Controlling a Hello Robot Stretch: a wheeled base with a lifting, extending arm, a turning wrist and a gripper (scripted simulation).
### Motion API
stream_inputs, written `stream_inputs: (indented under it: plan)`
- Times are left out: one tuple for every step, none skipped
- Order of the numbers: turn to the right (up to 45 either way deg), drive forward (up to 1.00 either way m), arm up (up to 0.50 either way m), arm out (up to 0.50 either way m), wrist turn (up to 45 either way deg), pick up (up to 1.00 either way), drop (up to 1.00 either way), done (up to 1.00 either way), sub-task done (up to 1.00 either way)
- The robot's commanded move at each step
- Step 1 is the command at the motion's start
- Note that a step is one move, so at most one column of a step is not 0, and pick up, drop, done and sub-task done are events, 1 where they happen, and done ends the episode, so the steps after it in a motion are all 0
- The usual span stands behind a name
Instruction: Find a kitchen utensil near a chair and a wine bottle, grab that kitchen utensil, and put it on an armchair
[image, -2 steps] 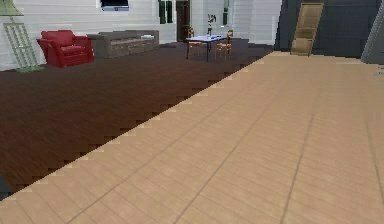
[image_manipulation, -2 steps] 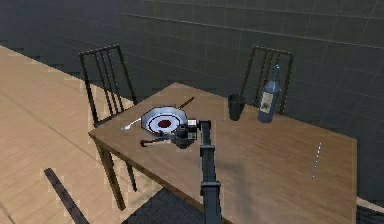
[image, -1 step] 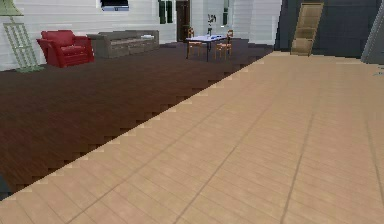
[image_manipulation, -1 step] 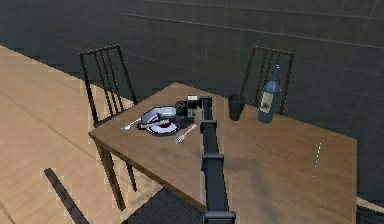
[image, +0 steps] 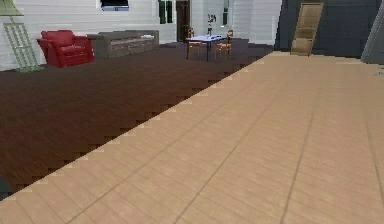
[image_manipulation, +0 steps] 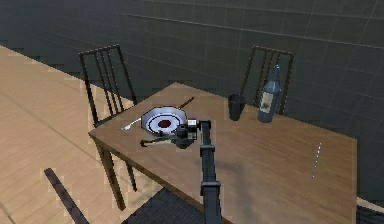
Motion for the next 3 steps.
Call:
stream_inputs:
  plan:
    - [0.0, 0.0, 0.1, 0.0, 0.0, 0.0, 0.0, 0.0, 0.0]
    - [0.0, 0.0, 0.22, 0.0, 0.0, 0.0, 0.0, 0.0, 0.0]
    - [0.0, 0.0, 0.0, 0.0, -45.0, 0.0, 0.0, 0.0, 0.0]
